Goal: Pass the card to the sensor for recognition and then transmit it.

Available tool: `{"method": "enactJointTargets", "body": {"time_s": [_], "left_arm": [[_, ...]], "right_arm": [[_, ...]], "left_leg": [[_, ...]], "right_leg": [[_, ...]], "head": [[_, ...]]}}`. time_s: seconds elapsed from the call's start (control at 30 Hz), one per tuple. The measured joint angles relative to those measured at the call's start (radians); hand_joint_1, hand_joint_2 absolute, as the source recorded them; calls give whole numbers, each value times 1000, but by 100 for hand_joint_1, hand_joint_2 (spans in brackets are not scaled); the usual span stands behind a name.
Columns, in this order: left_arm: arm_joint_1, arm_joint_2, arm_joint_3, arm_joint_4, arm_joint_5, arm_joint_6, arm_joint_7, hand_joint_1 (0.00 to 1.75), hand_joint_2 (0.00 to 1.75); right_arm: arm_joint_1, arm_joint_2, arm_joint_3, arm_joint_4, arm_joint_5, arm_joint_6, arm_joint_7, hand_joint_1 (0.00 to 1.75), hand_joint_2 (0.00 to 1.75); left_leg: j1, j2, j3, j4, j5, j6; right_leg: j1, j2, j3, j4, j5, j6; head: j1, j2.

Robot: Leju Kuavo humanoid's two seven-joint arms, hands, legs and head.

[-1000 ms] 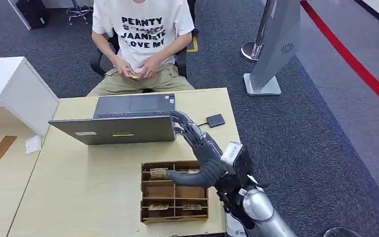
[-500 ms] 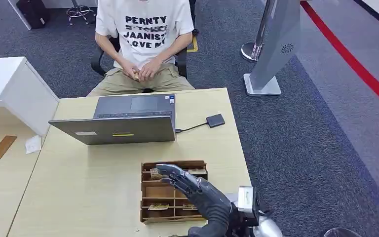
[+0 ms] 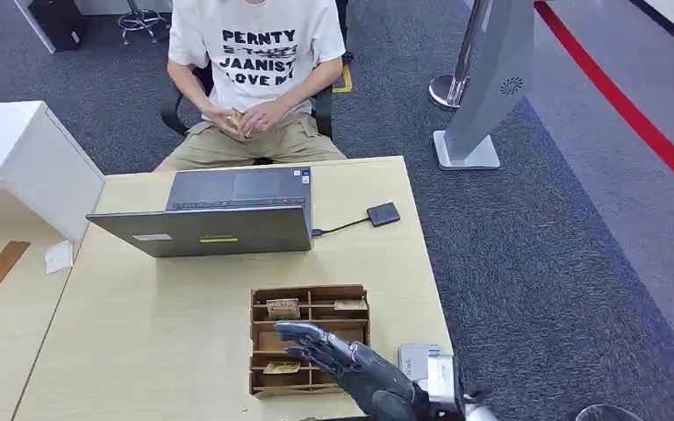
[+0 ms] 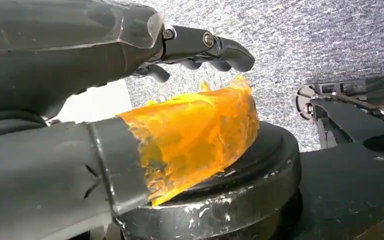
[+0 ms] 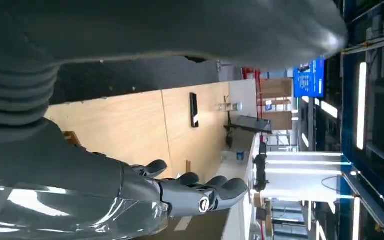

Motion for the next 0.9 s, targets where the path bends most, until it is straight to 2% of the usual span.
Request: {"method": "enactJointTargets", "body": {"time_s": [0.13, 0.73, 0.77, 0.9], "left_arm": [[0, 0, 0, 0, 3, -5, 0, 0, 0], [0, 0, 0, 0, 3, -18, 3, 0, 0], [0, 0, 0, 0, 3, -18, 3, 0, 0], [0, 0, 1, 0, 3, -18, 4, 0, 0]], "right_arm": [[17, -17, 11, 0, 15, 18, -26, 0, 0], [53, -45, 21, -1, 26, 30, -47, 0, 0], [56, -47, 21, -1, 27, 30, -49, 0, 175], [66, -54, 21, -1, 32, 23, -53, 0, 175]], "left_leg": [[0, 0, 0, 0, 0, 0], [0, 0, 0, 0, 0, 0], [0, 0, 0, 0, 0, 0], [0, 0, 0, 0, 0, 0]], "right_leg": [[0, 0, 0, 0, 0, 0], [0, 0, 0, 0, 0, 0], [0, 0, 0, 0, 0, 0], [0, 0, 0, 0, 0, 0]], "head": [[0, 0], [0, 0], [0, 0], [0, 0]]}}
